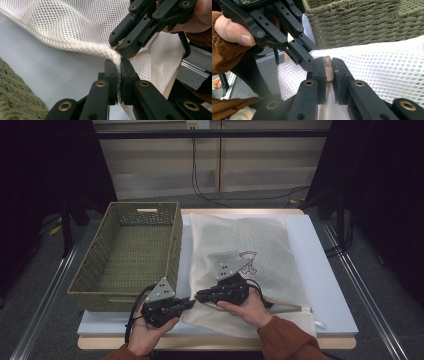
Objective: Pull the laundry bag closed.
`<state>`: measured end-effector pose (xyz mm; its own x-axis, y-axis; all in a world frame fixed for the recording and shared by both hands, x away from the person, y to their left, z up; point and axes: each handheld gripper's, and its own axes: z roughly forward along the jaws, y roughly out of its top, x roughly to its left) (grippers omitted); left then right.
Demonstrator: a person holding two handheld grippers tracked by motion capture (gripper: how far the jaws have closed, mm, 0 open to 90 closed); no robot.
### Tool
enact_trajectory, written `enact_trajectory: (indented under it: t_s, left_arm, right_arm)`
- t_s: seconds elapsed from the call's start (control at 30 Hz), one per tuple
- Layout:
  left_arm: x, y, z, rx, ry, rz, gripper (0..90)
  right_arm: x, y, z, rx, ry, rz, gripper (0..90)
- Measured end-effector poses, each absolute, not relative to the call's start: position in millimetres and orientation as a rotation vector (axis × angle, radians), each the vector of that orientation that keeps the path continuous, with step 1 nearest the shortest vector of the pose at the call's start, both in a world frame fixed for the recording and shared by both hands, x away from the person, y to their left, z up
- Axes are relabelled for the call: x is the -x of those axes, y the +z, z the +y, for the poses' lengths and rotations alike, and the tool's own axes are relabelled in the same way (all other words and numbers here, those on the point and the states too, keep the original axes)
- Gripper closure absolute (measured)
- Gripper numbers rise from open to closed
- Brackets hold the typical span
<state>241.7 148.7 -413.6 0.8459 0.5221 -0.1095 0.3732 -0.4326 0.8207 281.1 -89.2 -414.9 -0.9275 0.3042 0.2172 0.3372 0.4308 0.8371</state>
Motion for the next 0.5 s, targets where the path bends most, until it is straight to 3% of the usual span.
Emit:
enact_trajectory:
  t_s: [0.5]
  left_arm:
    - [-243.0,-408.3,152.9,-2.030,0.177,0.656,86.6]
  right_arm:
    - [-282.3,-416.0,-93.2,0.570,-1.525,-2.671,82.8]
